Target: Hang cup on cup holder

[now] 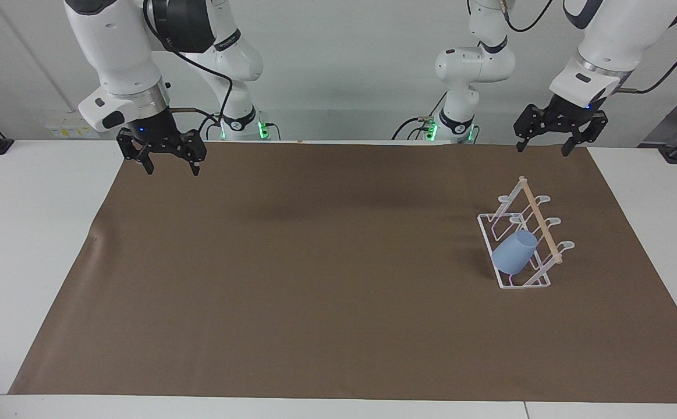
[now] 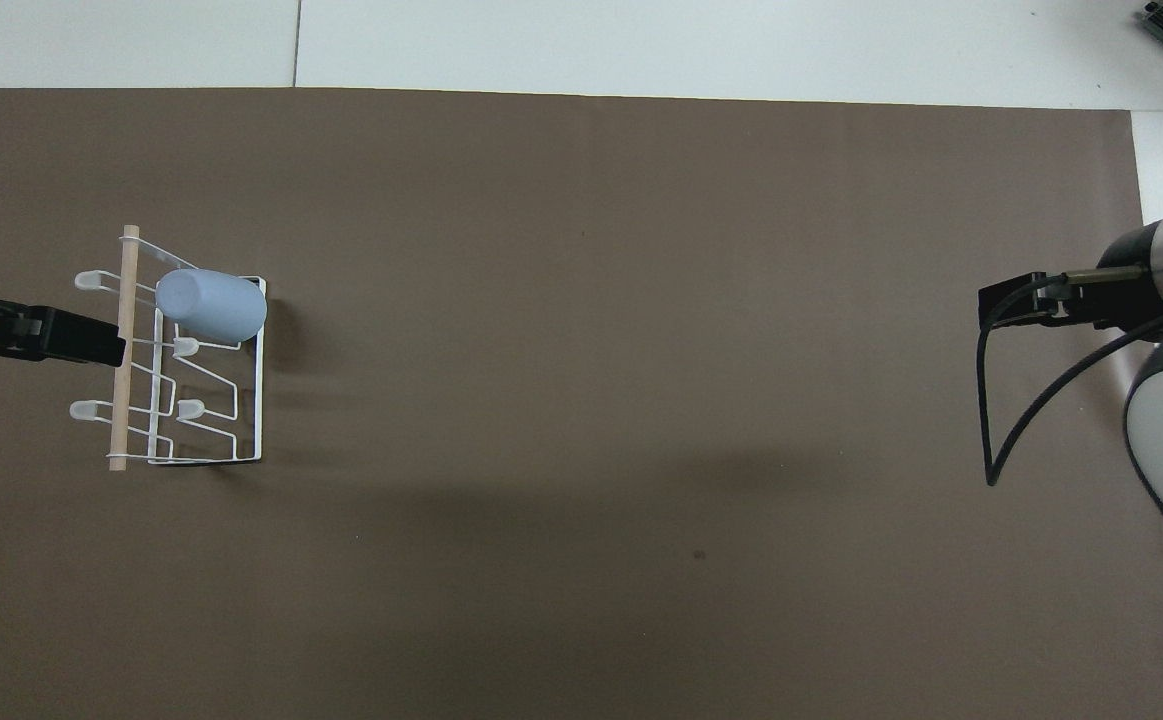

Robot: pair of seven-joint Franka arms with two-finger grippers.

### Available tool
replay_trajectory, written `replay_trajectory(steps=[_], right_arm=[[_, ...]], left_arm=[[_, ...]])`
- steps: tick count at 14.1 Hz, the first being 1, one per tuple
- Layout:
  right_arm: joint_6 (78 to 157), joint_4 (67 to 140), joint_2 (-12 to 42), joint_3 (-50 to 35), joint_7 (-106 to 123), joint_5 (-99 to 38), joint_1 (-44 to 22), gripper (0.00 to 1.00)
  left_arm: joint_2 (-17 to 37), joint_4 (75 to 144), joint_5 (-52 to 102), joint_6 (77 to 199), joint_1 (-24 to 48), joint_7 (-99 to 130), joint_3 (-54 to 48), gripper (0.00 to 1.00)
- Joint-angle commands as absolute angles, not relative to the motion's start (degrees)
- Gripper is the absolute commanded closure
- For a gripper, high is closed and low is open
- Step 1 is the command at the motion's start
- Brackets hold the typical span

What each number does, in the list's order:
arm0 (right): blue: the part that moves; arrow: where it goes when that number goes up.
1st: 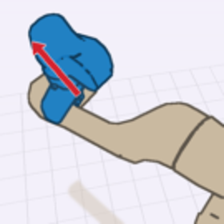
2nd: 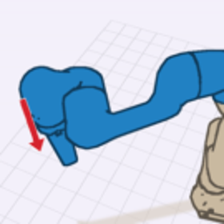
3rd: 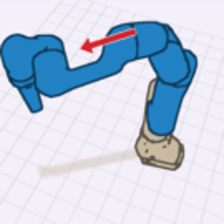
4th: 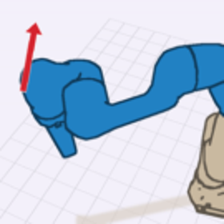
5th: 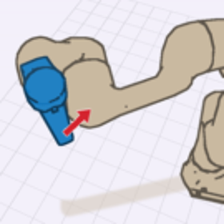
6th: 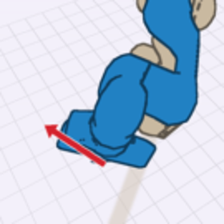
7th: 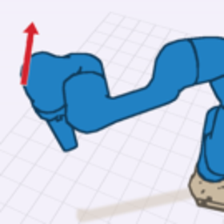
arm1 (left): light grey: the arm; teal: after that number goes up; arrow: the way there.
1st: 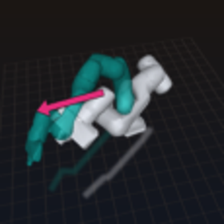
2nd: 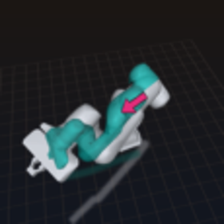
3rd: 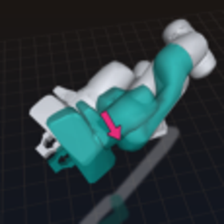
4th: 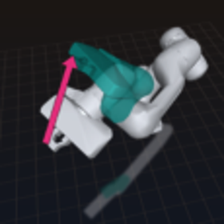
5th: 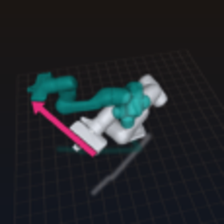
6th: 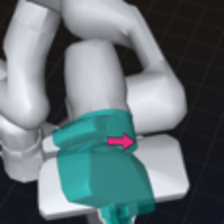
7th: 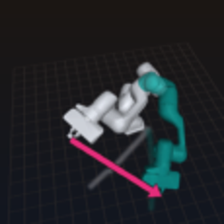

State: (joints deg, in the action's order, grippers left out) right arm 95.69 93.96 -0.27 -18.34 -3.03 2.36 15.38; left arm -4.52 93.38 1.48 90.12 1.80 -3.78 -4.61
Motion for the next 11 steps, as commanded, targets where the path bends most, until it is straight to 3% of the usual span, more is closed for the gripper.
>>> replay_trajectory(steps=[1,5,8,11], right_arm=[[96.9,95.0,-0.9,-18.7,0.4,2.4,16.5,0.0],[96.9,95.2,-0.9,-18.7,2.5,2.5,17.5,0.0],[97.0,95.6,-1.0,-18.7,2.5,2.4,17.7,0.0],[97.0,95.6,-1.1,-18.7,2.4,2.5,17.7,0.0]], left_arm=[[-5.5,95.7,1.4,93.0,1.3,-5.4,-4.8,0.0],[-6.0,96.9,0.9,93.7,0.8,-8.3,-4.7,0.0],[-3.2,93.2,-0.8,91.9,0.3,-8.3,-4.3,0.0],[-4.3,95.7,-0.6,93.7,0.4,-6.4,-4.4,0.0]])
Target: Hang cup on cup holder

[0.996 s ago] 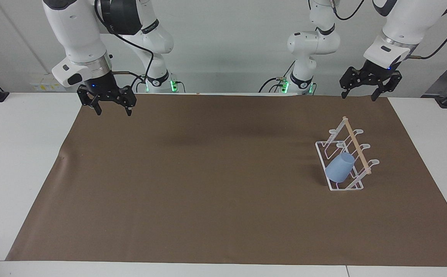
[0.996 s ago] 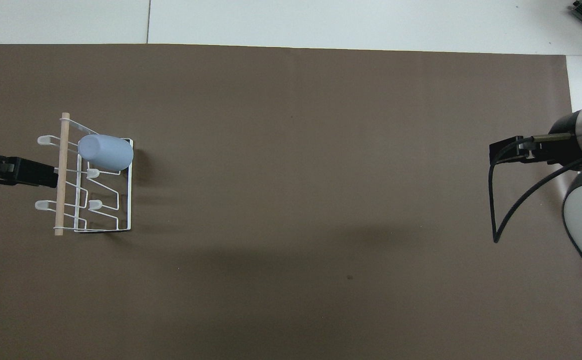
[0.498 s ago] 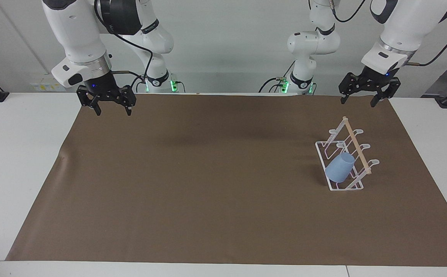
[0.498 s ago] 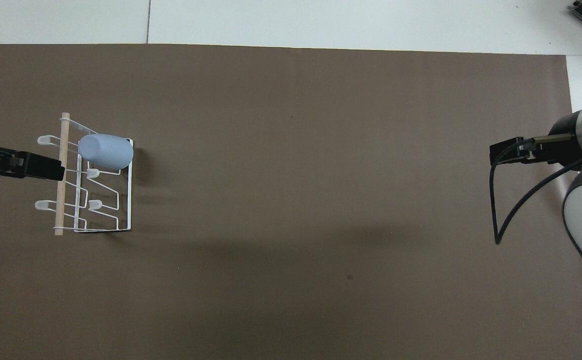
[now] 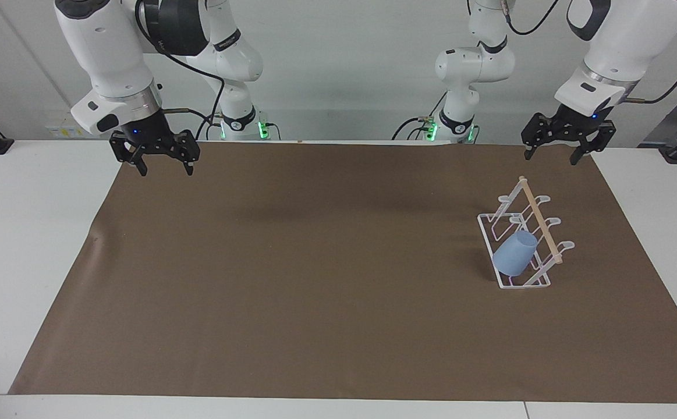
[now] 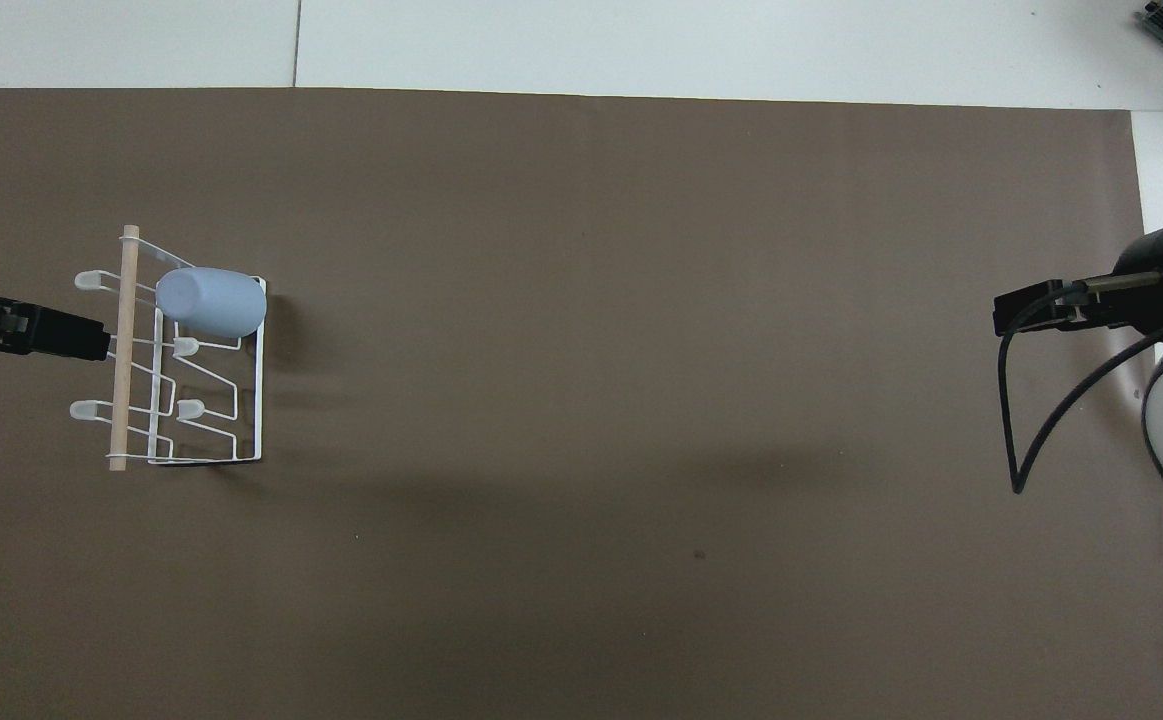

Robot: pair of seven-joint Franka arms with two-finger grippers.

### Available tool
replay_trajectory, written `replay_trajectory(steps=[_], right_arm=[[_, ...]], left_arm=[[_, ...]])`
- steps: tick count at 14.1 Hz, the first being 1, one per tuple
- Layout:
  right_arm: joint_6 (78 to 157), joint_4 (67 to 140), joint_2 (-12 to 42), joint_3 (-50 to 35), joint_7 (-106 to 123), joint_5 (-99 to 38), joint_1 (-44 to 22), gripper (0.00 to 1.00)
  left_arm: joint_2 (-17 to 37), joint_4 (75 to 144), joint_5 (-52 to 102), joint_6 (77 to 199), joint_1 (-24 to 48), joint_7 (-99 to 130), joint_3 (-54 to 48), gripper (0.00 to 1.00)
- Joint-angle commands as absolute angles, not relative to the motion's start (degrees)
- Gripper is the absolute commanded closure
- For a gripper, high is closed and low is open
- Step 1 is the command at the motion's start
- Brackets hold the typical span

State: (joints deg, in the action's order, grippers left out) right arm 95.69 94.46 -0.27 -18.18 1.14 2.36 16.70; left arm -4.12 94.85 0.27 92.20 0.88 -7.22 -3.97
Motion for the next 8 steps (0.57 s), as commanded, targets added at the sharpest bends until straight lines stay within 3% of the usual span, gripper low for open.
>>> replay_trajectory(steps=[1,8], right_arm=[[97.0,95.7,-1.1,-18.7,2.4,2.4,17.7,0.0],[97.0,95.6,-1.1,-18.8,2.3,2.4,17.6,0.0]], left_arm=[[-4.3,95.7,-0.6,93.8,0.3,-6.4,-4.4,0.0],[-4.4,95.8,-0.6,93.6,0.3,-6.9,-4.4,0.0]])
